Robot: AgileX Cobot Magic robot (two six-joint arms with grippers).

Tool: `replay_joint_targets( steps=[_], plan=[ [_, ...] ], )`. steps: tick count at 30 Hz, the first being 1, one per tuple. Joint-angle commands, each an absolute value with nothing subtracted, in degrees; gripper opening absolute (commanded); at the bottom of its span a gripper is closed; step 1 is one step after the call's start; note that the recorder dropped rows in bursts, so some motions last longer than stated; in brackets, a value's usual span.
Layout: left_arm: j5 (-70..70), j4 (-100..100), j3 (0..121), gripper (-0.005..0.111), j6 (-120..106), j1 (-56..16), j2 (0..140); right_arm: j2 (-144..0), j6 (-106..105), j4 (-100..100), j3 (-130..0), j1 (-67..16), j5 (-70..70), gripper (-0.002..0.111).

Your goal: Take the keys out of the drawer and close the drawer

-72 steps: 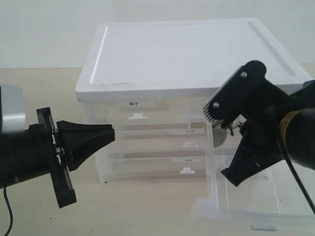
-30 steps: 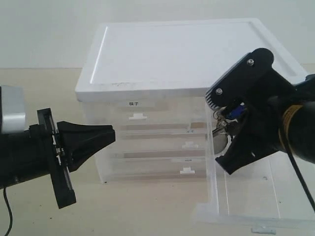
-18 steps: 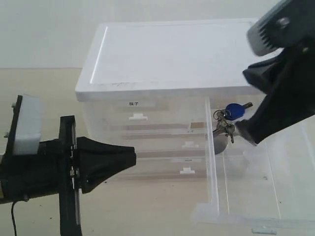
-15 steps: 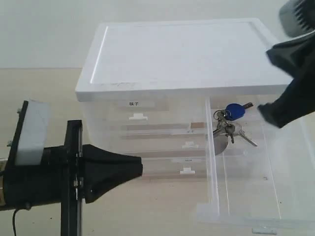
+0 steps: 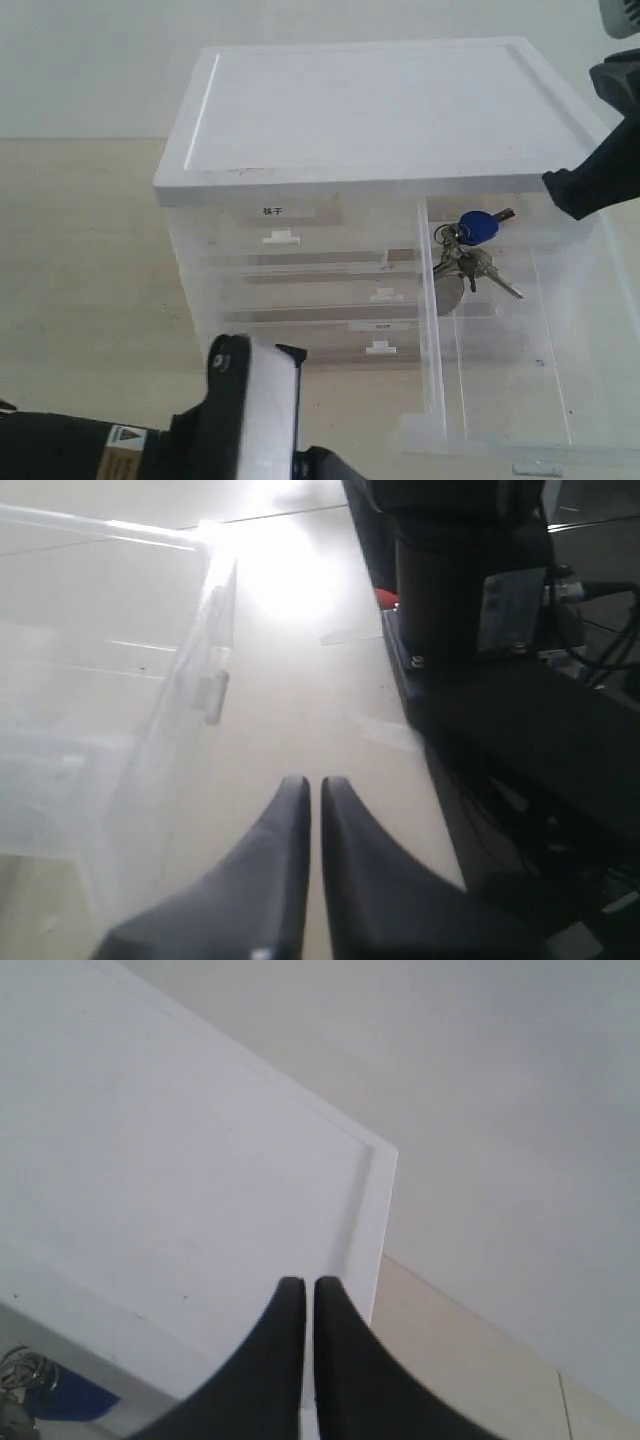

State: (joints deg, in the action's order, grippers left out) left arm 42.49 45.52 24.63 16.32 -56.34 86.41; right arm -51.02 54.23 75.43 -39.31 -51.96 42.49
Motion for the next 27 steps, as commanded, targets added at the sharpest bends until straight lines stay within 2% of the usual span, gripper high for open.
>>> replay_joint_targets(
  steps=[1,9,21,27],
  plan=[
    [38.43,34.91,27.9,0.005,11.15,-60.03,88.54,-51.01,54.58,74.64,-39.64,-51.98,42.41,0.0],
    [38.08,30.4,33.03,0.005,8.09,-60.03,95.97,-51.01,54.46,73.61,-39.64,-51.98,41.22,0.0],
    [40.22,21.4,40.23,0.005,3.12,-60.03,96.37,-50.25,51.79,68.28,-39.64,-51.98,38.6,0.0],
    [40.61,16.19,41.7,0.005,-0.46,-59.88,97.46,-40.23,49.64,67.84,-39.64,-51.98,40.93,0.0]
  ],
)
